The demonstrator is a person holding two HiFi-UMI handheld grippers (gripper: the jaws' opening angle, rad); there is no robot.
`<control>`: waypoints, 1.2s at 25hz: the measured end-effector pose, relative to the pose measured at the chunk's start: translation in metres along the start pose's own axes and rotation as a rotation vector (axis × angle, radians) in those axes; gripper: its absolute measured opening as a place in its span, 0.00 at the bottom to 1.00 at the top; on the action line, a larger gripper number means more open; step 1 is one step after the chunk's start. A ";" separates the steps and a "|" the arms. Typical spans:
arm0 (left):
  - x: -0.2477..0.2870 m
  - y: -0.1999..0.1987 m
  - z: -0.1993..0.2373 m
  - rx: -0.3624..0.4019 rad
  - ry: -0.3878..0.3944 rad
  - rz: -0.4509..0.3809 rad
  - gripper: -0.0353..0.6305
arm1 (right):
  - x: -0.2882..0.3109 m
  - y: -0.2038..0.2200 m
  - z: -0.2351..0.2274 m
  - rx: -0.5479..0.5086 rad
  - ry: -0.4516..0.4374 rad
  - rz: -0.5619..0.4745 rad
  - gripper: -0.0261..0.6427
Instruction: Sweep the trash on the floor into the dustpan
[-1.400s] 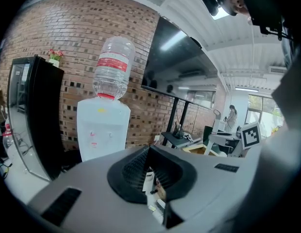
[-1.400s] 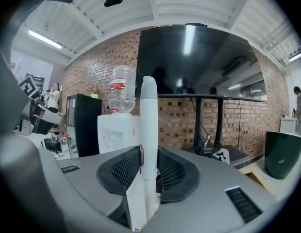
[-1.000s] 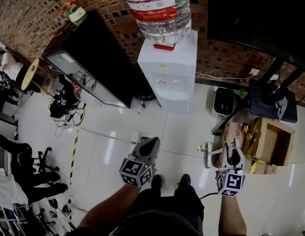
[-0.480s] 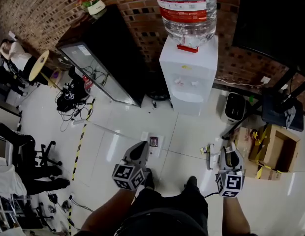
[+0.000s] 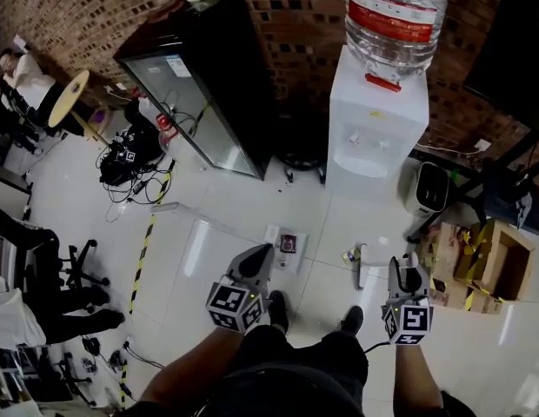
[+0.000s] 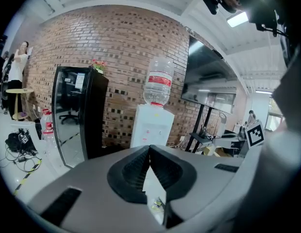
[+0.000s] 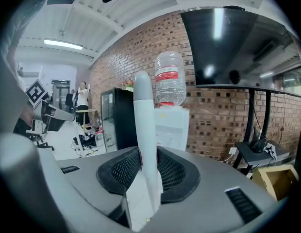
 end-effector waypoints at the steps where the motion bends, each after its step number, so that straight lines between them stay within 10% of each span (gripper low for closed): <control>1: -0.006 0.002 0.009 0.000 0.006 -0.001 0.06 | 0.004 0.001 0.014 0.001 -0.002 0.004 0.22; 22: -0.092 0.043 0.141 -0.018 0.036 -0.027 0.06 | 0.087 0.005 0.253 0.143 -0.099 0.018 0.23; 30: -0.097 0.047 0.145 -0.026 0.058 -0.034 0.06 | 0.079 -0.011 0.262 0.141 -0.068 -0.017 0.22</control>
Point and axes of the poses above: the fingertips, and each gripper's own axes: x forward along the fingers, z to its left, y out of its underside, the point moved 10 cm from there along -x, backward along the fingers, and after that the axes turned 9 degrees about x, right-handed, at the moved point
